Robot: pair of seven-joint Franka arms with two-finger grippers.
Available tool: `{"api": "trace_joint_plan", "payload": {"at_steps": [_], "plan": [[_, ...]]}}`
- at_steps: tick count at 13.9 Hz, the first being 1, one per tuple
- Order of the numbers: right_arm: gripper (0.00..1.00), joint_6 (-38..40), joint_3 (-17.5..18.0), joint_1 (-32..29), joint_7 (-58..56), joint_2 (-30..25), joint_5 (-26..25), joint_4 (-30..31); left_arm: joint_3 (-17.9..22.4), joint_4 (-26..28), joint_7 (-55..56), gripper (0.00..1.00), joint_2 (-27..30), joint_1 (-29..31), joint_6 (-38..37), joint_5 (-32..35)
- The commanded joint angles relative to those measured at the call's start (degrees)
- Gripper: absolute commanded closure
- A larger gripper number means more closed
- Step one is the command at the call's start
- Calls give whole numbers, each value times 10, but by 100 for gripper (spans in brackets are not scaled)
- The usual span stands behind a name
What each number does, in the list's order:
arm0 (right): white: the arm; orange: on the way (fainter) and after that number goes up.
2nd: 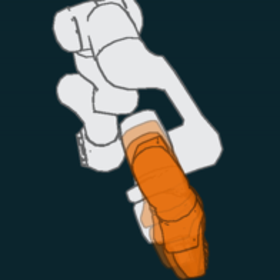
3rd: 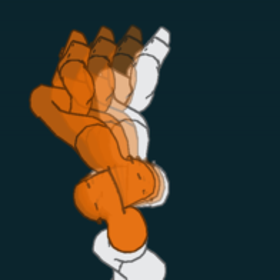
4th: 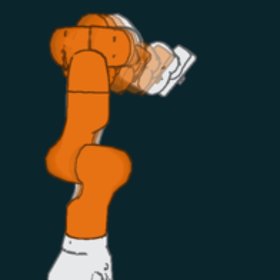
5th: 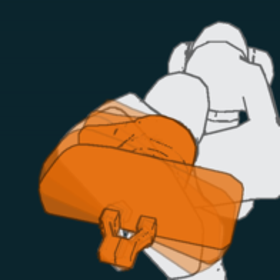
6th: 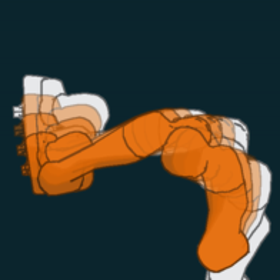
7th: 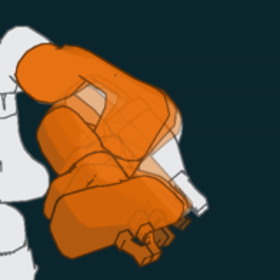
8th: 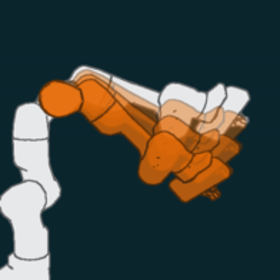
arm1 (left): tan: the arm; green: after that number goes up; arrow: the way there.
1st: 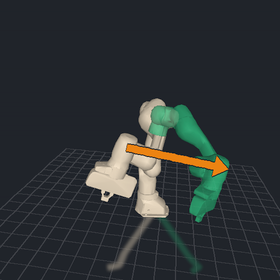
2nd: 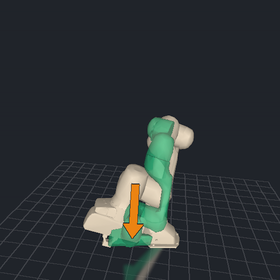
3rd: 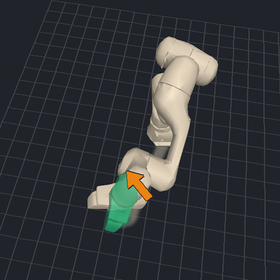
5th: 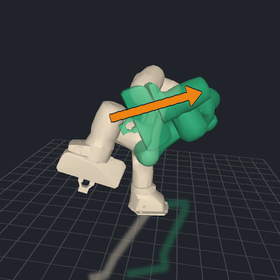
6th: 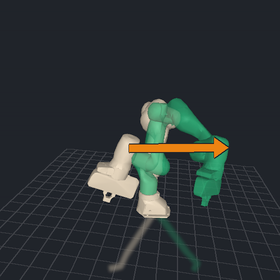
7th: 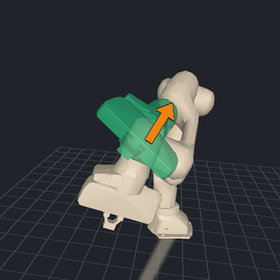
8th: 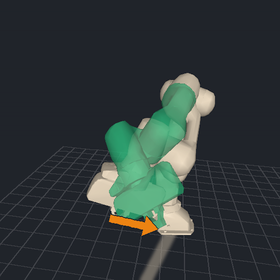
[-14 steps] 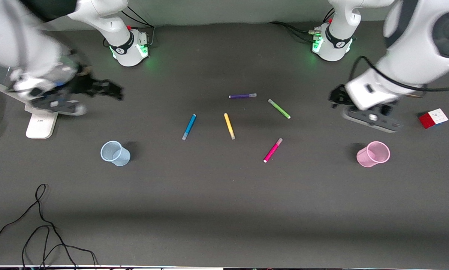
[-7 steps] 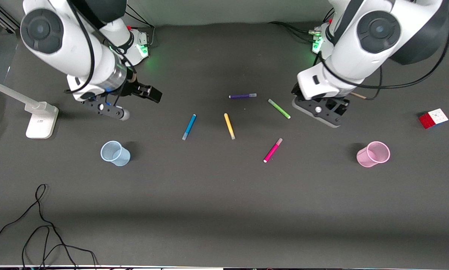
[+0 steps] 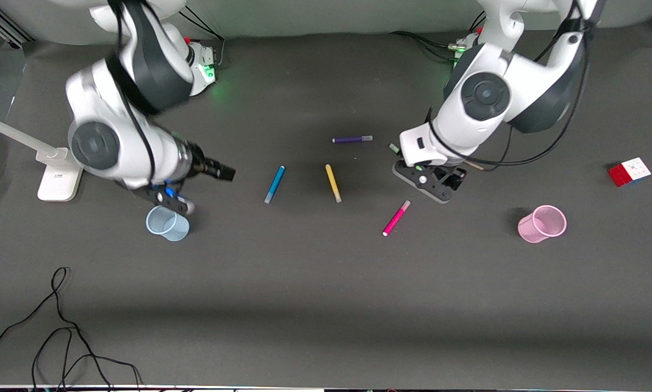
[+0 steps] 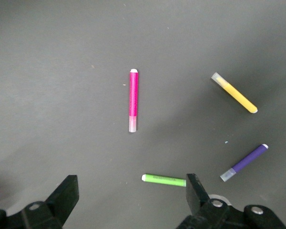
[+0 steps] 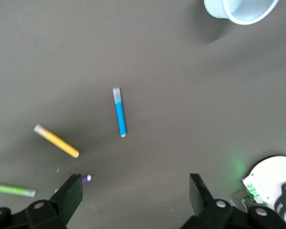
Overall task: Place pink and blue markers in matching cups
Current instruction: 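Move the right gripper to the blue marker while the left gripper reaches the pink marker, then grasp the blue marker with the right gripper while the left gripper grasps the pink marker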
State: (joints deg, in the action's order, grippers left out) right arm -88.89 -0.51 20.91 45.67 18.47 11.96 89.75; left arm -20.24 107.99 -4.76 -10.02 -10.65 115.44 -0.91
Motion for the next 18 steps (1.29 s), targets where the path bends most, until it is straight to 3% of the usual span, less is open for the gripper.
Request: {"api": "trace_joint_plan", "payload": {"at_steps": [1,5,10,14,18], "plan": [[2,-44,-1,4,12,31,17,24,5,67,-7,0,-7,-11,84,18],[2,-169,0,30,12,54,28,115,5,75,0,0,-92,-10,144,63],[6,-268,1,57,12,159,28,116,10,74,1,0,-177,-5,201,98],[11,-295,1,75,13,191,33,117,12,72,2,0,-205,-3,235,106],[35,-296,1,78,13,193,42,126,22,68,5,4,-215,-7,254,106]]}}
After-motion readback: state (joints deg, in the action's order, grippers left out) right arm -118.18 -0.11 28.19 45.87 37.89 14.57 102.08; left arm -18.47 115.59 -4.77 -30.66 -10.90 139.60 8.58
